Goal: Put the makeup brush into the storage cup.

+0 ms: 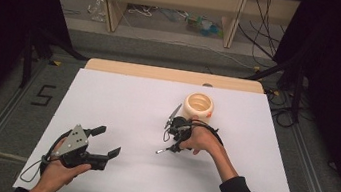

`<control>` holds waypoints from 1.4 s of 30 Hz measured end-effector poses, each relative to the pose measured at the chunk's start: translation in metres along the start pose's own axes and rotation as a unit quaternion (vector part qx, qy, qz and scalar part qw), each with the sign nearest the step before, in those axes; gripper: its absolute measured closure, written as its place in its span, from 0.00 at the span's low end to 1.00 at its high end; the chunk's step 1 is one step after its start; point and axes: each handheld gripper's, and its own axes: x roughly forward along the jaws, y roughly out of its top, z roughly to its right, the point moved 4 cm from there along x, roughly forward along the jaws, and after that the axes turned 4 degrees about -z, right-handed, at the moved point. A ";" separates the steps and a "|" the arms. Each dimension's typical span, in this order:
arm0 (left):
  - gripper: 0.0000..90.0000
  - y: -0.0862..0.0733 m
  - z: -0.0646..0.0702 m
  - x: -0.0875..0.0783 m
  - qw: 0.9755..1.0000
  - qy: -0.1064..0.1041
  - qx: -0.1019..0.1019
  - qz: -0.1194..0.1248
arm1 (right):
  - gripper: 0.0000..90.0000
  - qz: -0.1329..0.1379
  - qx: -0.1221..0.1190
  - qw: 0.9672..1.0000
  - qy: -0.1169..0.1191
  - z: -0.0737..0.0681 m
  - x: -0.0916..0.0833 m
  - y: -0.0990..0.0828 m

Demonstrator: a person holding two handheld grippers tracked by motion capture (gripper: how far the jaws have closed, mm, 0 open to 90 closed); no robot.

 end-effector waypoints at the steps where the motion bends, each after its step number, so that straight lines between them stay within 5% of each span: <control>1: 0.18 0.000 0.000 0.000 1.000 0.000 0.000 0.000 | 0.59 -0.001 0.000 1.000 0.000 0.000 0.000 0.000; 42: 0.18 0.000 0.001 0.000 1.000 -0.001 0.003 -0.001 | 0.83 -0.027 -0.030 0.999 -0.005 -0.006 -0.001 0.002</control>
